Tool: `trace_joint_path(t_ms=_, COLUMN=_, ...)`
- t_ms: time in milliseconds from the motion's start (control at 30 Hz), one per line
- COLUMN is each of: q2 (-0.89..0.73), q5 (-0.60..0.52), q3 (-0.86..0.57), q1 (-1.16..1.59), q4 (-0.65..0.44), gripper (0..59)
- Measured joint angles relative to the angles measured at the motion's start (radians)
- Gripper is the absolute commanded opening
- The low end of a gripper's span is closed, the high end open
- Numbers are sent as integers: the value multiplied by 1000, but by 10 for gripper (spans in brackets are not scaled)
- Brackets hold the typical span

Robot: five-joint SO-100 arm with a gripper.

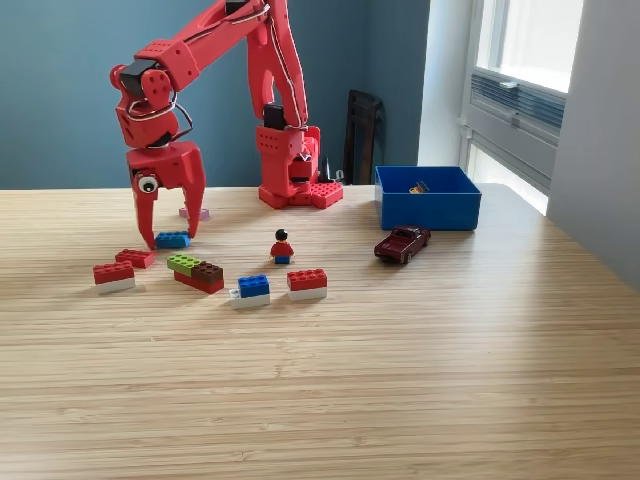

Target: Grasp a lego block and put it in the bin.

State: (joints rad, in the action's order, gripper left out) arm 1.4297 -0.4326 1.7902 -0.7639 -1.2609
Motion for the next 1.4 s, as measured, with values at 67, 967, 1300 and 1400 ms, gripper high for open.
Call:
trace_joint_path(t_ms=67, q2=0, q5=8, q3=-32, q1=37, q4=-52, gripper=1)
trace_joint_path(t_ms=967, q2=0, q5=12, q3=-670, q1=893, q4=-448, gripper=1)
trace_joint_path(t_ms=1300, q2=0, q5=-132, q3=-614, q1=1373, q4=-471, gripper=1)
trace_joint_path(t_ms=1400, q2=0, q5=-138, q3=-597, q1=1496, q4=-471, gripper=1)
